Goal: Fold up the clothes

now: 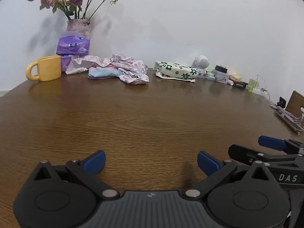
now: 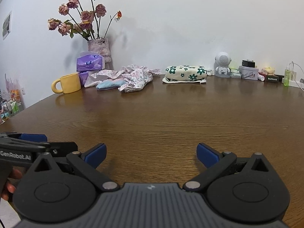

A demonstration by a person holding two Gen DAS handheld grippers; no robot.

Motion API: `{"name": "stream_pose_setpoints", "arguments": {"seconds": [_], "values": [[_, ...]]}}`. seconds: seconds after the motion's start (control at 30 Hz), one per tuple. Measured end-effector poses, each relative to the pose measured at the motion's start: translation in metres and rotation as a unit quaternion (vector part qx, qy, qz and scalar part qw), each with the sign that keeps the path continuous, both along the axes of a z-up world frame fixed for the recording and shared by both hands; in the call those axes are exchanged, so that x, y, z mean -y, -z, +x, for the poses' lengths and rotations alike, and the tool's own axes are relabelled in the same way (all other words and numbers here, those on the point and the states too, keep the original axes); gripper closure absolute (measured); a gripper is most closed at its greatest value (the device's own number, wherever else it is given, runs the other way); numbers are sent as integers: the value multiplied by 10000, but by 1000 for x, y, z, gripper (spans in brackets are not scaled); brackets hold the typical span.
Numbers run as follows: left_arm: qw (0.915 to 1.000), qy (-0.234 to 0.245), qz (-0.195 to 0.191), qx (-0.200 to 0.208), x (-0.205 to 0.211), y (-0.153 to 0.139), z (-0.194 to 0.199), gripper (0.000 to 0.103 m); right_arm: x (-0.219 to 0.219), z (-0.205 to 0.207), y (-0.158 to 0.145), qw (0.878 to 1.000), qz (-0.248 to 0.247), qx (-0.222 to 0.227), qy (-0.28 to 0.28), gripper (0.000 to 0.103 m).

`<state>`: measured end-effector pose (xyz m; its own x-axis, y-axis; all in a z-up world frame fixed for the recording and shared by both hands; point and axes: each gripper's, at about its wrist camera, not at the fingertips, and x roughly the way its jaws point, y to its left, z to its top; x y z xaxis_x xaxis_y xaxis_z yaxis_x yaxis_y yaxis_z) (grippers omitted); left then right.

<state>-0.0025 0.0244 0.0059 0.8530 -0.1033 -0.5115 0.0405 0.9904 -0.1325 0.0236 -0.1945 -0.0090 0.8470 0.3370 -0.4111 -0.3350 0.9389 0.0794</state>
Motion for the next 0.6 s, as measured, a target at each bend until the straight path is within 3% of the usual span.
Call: {"name": "stream_pose_setpoints", "arguments": {"seconds": [0.3, 0.6], "values": [[9998, 82, 169, -27, 6, 0, 2, 0, 4, 4, 1, 9997, 191, -149, -32, 0], [9998, 129, -131, 77, -3, 1, 2, 0, 5, 5, 2, 9995, 242, -221, -36, 0]]}}
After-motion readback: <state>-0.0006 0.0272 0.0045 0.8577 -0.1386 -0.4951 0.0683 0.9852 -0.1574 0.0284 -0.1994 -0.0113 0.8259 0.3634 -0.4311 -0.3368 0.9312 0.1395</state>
